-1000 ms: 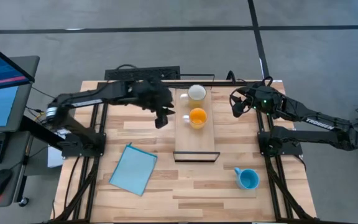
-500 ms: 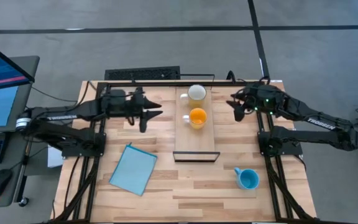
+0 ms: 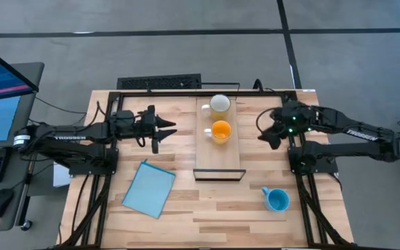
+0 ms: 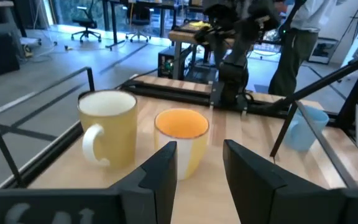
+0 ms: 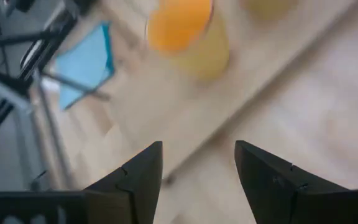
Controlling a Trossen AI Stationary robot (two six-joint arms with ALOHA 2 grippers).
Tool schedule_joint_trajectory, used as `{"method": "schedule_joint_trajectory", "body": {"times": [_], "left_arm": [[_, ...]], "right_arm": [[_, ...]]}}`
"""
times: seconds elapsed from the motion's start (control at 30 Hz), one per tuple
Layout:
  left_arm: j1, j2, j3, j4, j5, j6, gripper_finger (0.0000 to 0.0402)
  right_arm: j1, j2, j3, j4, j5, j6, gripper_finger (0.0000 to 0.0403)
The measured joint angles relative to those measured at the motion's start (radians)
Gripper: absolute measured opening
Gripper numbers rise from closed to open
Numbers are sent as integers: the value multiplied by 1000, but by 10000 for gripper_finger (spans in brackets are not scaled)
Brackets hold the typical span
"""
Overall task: Stack small to large cups/mugs on shelf
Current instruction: Put the blue mug on the shelf
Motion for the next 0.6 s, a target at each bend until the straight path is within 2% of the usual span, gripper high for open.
{"method": "schedule_joint_trajectory", "body": {"times": [0.17,0.4,0.6], "left_arm": [[0,0,-17,7,-17,-10,121],[0,0,-17,7,-54,15,121],[0,0,-17,-23,-27,17,121]], "right_arm": [[96,5,73,-194,-81,248,221],[263,3,147,-314,-84,542,221],[436,19,173,-303,-56,623,221]]}}
